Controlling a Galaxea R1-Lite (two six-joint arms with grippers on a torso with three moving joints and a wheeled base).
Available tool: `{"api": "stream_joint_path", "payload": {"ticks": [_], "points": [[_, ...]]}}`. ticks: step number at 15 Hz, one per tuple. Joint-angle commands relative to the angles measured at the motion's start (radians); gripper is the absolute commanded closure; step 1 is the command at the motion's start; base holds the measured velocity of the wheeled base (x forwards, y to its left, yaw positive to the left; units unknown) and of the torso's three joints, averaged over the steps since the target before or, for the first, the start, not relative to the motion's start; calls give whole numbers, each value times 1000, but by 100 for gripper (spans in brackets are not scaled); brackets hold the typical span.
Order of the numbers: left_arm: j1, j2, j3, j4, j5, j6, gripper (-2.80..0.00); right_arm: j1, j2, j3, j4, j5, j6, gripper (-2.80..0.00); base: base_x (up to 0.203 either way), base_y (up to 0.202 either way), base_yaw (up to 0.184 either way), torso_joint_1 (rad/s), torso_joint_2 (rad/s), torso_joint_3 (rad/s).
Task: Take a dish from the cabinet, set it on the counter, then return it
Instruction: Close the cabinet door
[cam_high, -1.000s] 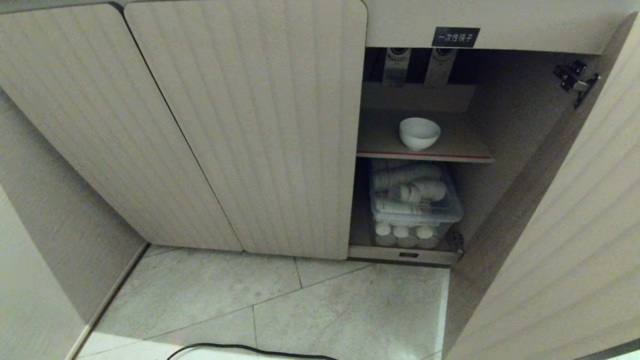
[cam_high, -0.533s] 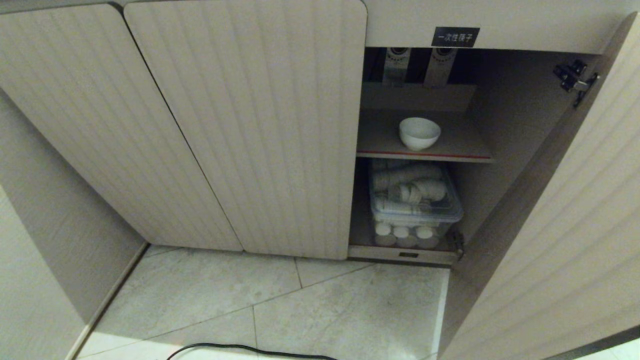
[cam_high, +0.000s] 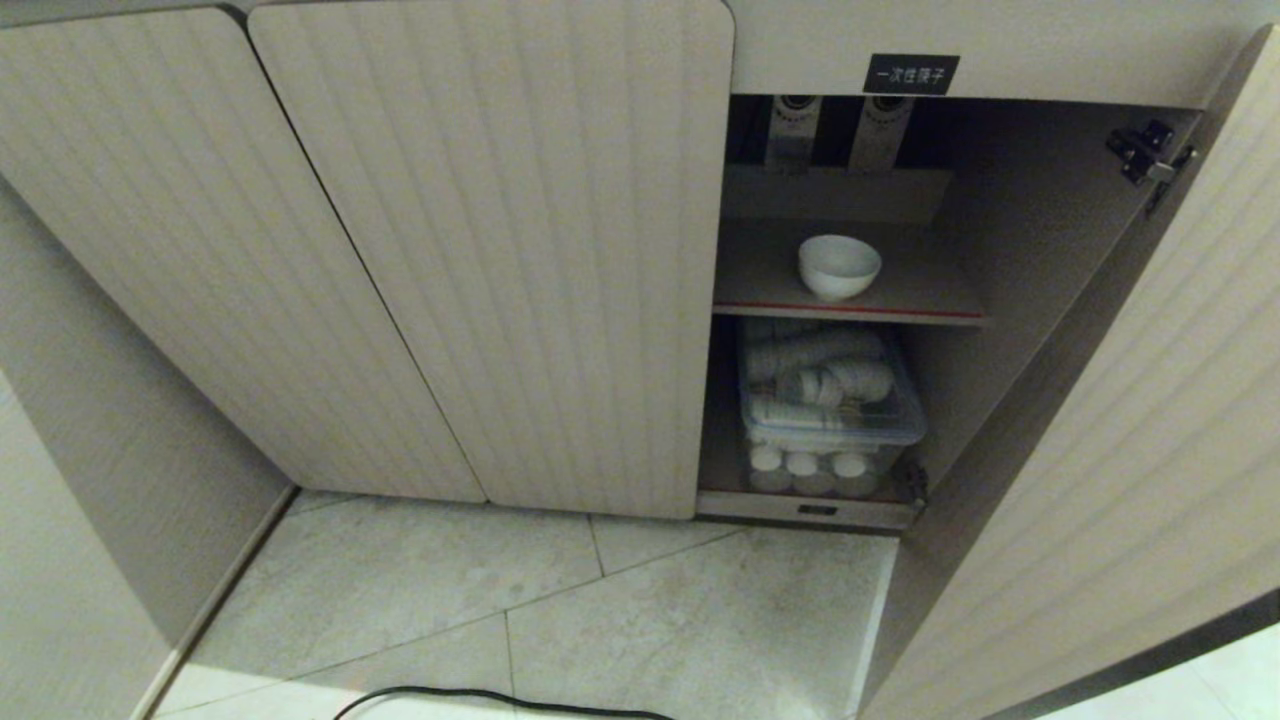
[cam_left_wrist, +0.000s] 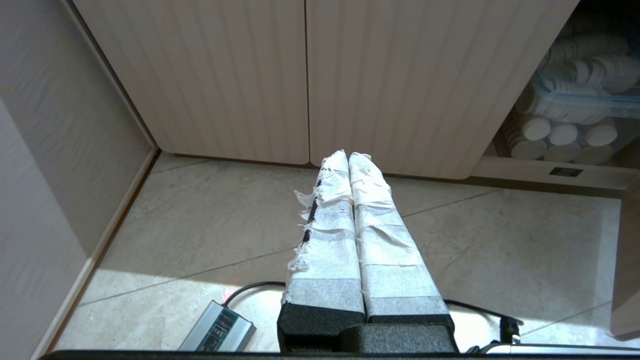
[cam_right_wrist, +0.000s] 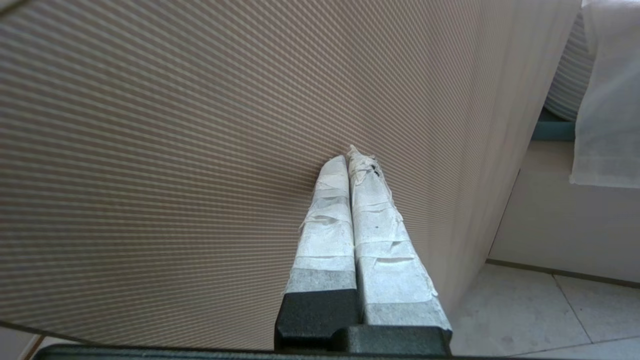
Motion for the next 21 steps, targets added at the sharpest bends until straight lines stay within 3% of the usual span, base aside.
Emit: {"api": "stream_joint_path", "payload": {"ticks": [1, 16, 21], "points": [[0, 0, -1, 0, 0, -1, 0, -1, 33, -13, 0, -1, 1, 0, 0, 0, 0, 0, 0, 0], [0, 0, 0, -1, 0, -1, 0, -2, 184, -99, -2, -2, -12, 0, 0, 0, 0, 0, 0, 0], [0, 0, -1, -1, 0, -1, 0, -2, 289, -107, -167, -4, -10, 0, 0, 0, 0, 0, 0, 0]]}}
